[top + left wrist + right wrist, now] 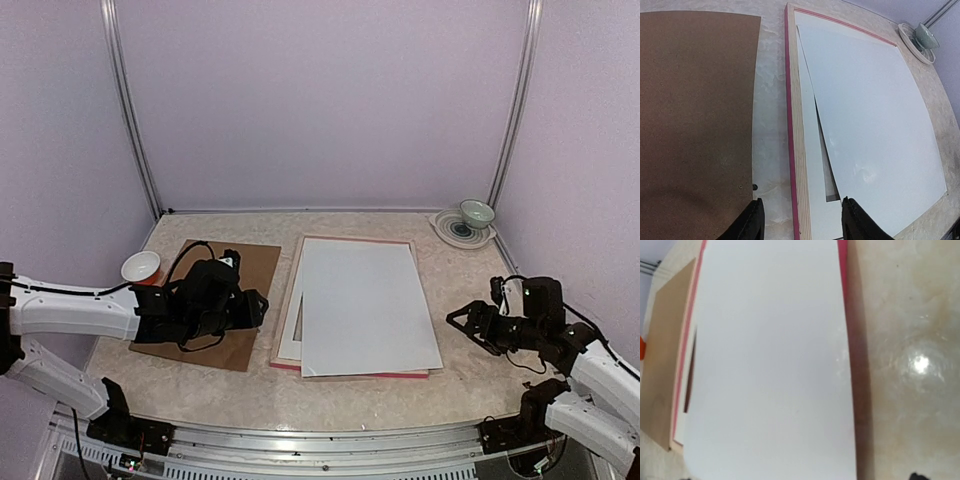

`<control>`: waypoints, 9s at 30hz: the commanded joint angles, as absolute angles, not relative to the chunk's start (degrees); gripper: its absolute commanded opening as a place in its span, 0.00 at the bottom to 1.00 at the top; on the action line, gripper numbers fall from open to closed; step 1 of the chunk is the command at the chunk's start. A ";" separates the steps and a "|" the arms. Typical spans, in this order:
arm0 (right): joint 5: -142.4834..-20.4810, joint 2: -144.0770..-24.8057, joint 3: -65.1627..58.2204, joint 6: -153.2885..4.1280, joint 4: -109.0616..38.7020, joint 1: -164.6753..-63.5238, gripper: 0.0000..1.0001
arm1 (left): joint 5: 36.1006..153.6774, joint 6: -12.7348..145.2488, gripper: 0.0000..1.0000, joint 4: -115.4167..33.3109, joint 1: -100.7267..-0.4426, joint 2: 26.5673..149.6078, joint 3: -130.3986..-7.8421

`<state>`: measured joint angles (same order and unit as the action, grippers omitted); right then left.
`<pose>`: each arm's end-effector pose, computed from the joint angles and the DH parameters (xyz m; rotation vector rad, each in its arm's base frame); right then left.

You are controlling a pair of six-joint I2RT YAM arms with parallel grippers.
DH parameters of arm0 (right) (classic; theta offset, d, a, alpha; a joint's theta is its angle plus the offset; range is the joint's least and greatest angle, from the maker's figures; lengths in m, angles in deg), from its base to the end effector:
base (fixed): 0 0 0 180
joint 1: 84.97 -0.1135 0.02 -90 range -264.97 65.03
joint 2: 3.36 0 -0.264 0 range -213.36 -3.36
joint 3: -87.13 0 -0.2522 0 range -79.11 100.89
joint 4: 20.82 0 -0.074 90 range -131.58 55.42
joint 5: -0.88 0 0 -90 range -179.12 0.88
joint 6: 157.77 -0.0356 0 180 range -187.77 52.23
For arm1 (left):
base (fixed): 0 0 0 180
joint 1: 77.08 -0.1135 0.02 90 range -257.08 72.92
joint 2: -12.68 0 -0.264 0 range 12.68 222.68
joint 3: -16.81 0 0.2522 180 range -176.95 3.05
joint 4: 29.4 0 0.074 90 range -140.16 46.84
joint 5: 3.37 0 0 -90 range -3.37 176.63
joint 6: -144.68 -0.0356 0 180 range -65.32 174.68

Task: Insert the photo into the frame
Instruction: Place the photo on the mat board, then adjust the photo on the mat board.

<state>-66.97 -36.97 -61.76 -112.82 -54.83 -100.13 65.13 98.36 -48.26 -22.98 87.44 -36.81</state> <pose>0.1298 0.0491 0.1850 0.3790 2.3114 0.9839 0.1677 -0.2094 0.2084 0.0059 2.2609 -0.5101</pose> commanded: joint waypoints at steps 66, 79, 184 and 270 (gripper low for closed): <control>-34.92 -87.92 -57.31 -112.03 -8.09 -92.09 0.38 | 63.73 100.99 0.53 -46.87 -20.53 88.64 -35.63; -33.95 -94.73 -56.80 -113.61 -3.84 -92.09 0.32 | 64.15 101.02 0.53 -46.05 -20.31 89.41 -35.57; -60.89 -90.97 -49.26 -121.09 -4.56 -110.71 0.47 | 62.76 102.66 0.53 -46.50 -19.35 87.34 -32.52; -48.90 -93.55 -44.04 -114.41 -2.36 -112.75 0.10 | 63.58 103.36 0.53 -45.52 -19.14 87.75 -31.79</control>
<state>-46.49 -96.35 -47.27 -118.55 5.10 -112.22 63.75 102.75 -46.93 -19.68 89.02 -32.57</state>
